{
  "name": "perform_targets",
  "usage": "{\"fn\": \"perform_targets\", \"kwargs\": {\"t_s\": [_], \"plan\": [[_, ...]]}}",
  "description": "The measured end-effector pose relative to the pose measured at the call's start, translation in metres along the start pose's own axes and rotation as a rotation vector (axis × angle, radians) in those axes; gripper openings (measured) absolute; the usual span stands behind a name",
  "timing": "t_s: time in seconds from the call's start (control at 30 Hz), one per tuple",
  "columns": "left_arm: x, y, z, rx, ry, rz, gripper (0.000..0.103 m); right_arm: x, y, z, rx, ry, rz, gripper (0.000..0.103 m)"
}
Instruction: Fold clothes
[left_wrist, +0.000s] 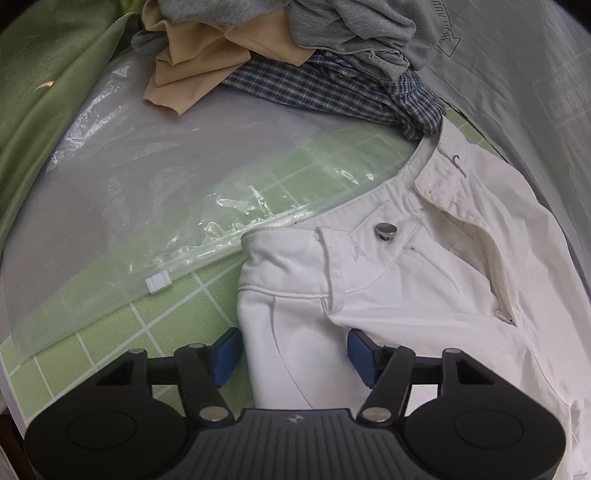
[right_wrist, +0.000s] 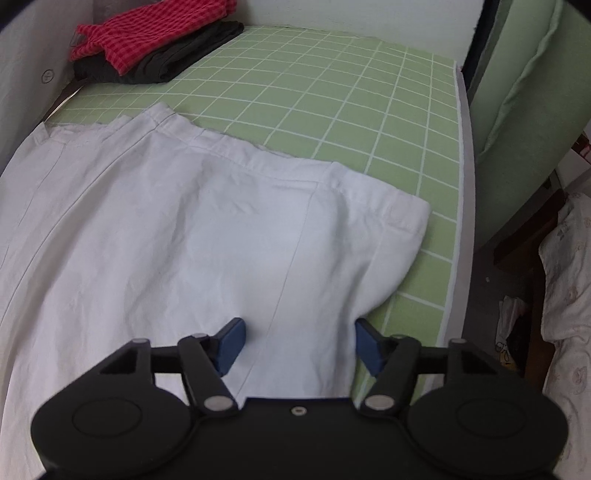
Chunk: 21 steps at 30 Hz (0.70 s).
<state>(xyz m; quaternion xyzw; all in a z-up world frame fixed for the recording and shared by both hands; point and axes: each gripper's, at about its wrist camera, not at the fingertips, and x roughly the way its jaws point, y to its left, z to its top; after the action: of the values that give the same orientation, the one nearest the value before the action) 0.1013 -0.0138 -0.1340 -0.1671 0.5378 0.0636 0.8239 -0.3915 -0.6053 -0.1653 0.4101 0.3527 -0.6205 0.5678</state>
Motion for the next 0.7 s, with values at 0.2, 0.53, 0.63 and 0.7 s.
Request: {"fn": "perform_targets", "kwargs": {"t_s": [0.2, 0.53, 0.63, 0.7], "plan": [[-0.015, 0.015, -0.003, -0.138, -0.034, -0.075, 0.013, -0.019, -0.009, 0.007, -0.054, -0.026, 0.12, 0.006], [-0.077, 0.049, -0.029, -0.208, -0.128, -0.152, 0.012, -0.075, -0.045, 0.02, -0.068, -0.183, 0.258, 0.005], [-0.096, 0.069, -0.043, -0.229, -0.144, -0.149, 0.011, -0.083, -0.061, 0.02, -0.061, -0.203, 0.284, 0.005], [-0.111, 0.084, -0.054, -0.244, -0.153, -0.134, 0.011, -0.088, -0.071, 0.019, -0.052, -0.21, 0.297, 0.005]]}}
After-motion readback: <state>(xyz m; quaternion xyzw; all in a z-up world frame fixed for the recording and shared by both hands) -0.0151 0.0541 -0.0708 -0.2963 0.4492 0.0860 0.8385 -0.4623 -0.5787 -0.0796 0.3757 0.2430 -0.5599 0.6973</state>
